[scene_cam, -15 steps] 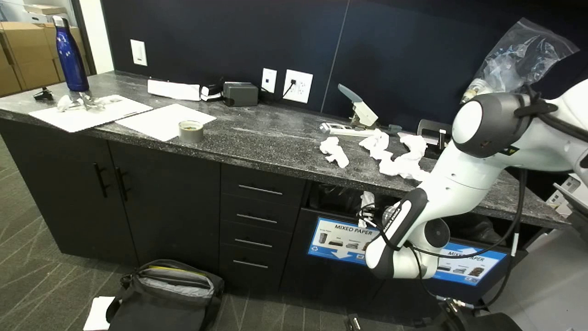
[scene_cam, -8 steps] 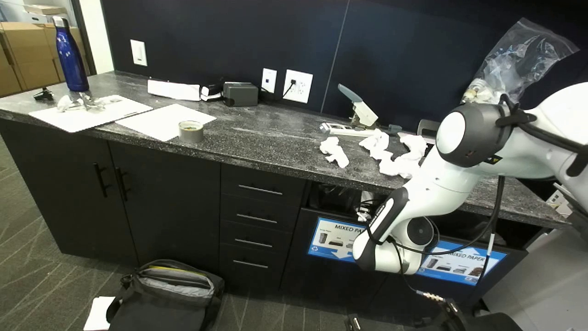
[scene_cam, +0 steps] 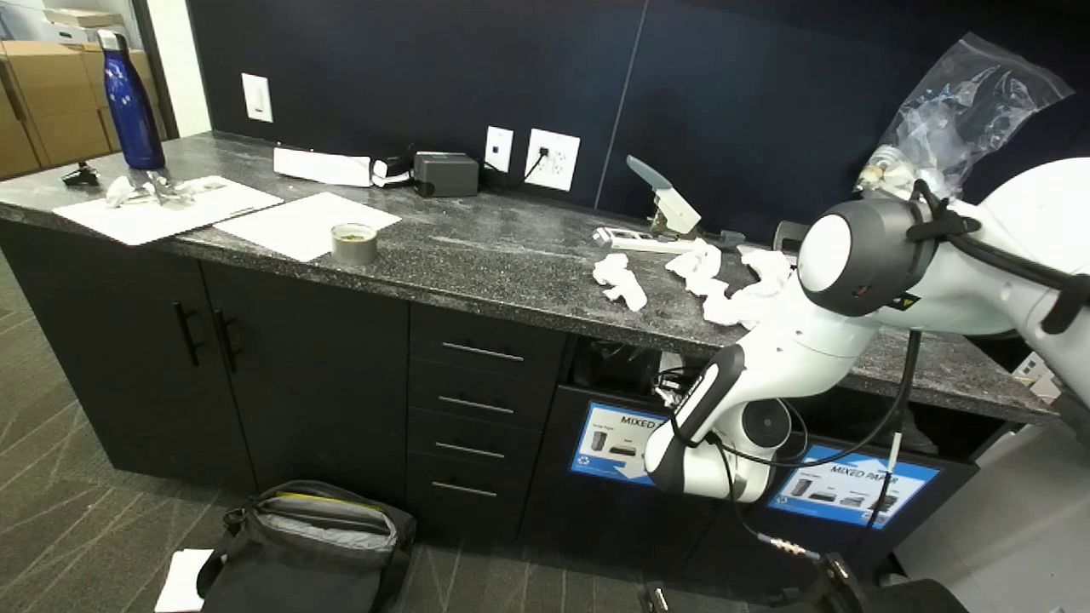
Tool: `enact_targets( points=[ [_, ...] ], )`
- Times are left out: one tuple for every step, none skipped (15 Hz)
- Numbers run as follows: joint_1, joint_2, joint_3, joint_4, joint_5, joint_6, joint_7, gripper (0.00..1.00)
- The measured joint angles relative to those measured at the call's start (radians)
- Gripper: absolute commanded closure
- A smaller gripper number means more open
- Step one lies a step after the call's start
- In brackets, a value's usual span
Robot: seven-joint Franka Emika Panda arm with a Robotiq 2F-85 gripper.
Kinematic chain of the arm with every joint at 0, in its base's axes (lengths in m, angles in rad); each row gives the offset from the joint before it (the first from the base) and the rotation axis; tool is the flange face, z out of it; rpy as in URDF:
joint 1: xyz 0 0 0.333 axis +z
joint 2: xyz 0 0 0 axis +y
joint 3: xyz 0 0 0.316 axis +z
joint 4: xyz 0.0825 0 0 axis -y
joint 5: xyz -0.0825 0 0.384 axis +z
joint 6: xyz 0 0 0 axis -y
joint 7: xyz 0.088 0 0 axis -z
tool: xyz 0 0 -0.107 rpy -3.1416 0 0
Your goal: Remove all the paper trash from the table and put them in the bin on the left
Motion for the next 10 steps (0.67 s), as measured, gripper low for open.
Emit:
enact_targets(
  points=[
    [0.001, 0.0, 0.0, 0.004, 0.0, -0.004, 0.0, 0.17],
    [0.002, 0.0, -0.001, 0.006, 0.0, -0.005, 0.0, 0.11],
    [0.003, 0.0, -0.002, 0.007, 0.0, -0.005, 0.0, 0.02],
    [0.003, -0.001, -0.003, 0.007, 0.0, -0.005, 0.0, 0.0],
    [0.003, -0.002, -0.005, 0.007, 0.0, -0.005, 0.0, 0.0],
    [0.003, -0.004, -0.007, 0.007, 0.0, -0.004, 0.0, 0.0],
    [0.003, -0.005, -0.009, 0.007, 0.0, -0.003, 0.0, 0.0],
    [0.003, -0.007, -0.011, 0.005, -0.001, -0.003, -0.001, 0.0],
    [0.003, -0.012, -0.013, -0.001, -0.004, -0.005, -0.001, 0.0],
    [0.003, -0.02, -0.014, -0.011, -0.009, -0.008, -0.001, 0.0]
  ],
)
